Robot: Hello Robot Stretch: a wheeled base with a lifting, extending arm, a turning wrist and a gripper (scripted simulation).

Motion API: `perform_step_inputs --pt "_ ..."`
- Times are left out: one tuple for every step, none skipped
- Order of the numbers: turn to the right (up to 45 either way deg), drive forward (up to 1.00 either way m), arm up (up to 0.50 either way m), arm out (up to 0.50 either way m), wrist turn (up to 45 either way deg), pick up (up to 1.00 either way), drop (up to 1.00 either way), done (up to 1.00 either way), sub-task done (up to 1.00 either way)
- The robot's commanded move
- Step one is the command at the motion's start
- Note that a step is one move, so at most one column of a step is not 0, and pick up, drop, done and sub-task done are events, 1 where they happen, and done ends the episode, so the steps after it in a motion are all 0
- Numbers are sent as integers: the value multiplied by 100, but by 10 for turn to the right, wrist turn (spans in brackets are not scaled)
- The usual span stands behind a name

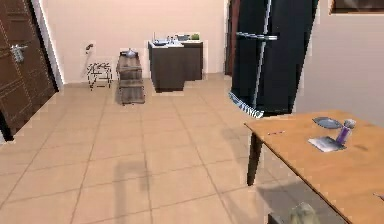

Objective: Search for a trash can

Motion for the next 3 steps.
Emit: perform_step_inputs --pt "0 100 0 0 0 0 0 0 0" --pt "60 0 0 0 0 0 0 0 0" --pt "0 60 0 0 0 0 0 0 0"
